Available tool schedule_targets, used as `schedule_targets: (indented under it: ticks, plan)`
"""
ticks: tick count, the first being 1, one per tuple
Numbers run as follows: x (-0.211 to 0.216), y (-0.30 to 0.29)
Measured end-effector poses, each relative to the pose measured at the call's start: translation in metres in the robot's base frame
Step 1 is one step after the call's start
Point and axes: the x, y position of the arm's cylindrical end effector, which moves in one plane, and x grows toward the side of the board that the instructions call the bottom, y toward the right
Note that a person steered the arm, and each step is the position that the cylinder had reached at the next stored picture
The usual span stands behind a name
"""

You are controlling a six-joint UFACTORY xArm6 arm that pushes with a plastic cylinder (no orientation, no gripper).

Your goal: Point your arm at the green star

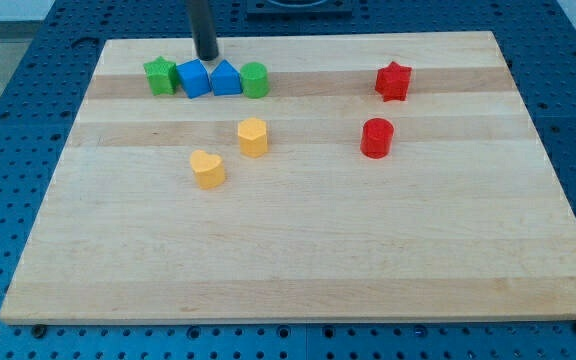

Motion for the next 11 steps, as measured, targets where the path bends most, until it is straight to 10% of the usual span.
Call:
schedule_targets:
  ticks: [2,11]
  plan:
    - [0.016,-0.113]
    - [0.055,-0.072]
